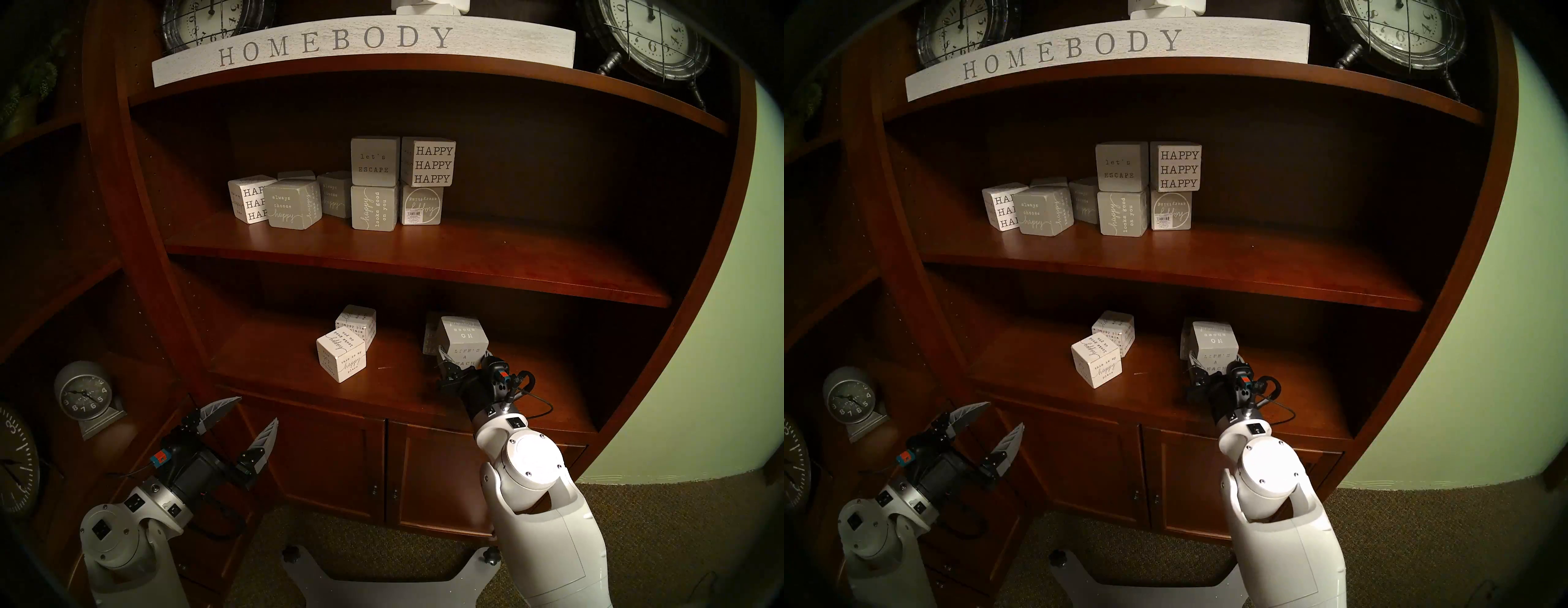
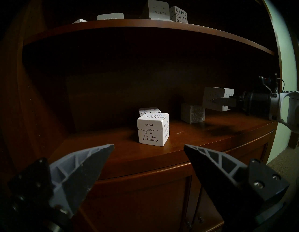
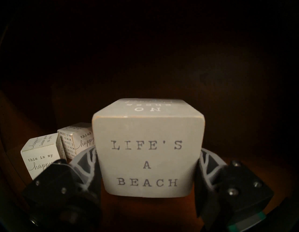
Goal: Stack four cubes vertically into two groups
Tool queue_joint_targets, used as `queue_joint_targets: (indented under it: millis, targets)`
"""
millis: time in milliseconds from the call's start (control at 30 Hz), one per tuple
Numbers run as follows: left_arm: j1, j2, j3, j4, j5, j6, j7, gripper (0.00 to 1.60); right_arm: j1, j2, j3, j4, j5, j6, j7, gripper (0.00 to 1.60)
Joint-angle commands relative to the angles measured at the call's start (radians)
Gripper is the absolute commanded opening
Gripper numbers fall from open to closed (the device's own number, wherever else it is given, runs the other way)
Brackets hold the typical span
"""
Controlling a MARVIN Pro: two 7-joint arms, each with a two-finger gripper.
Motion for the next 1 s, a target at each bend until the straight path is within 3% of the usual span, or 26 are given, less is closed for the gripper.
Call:
queue_joint_targets:
  millis: [0, 967]
  targets:
    - [-0.001, 0.0, 0.002, -0.013, -0.001, -0.001, -0.002, 1.6, 0.116, -0.044, -0.007, -0.014, -0.006, 0.021, -0.033, 0.0]
    - [-0.007, -0.009, -0.005, -0.012, 0.004, 0.0, -0.013, 1.6, 0.354, -0.096, -0.034, 0.237, -0.03, 0.037, -0.125, 0.0]
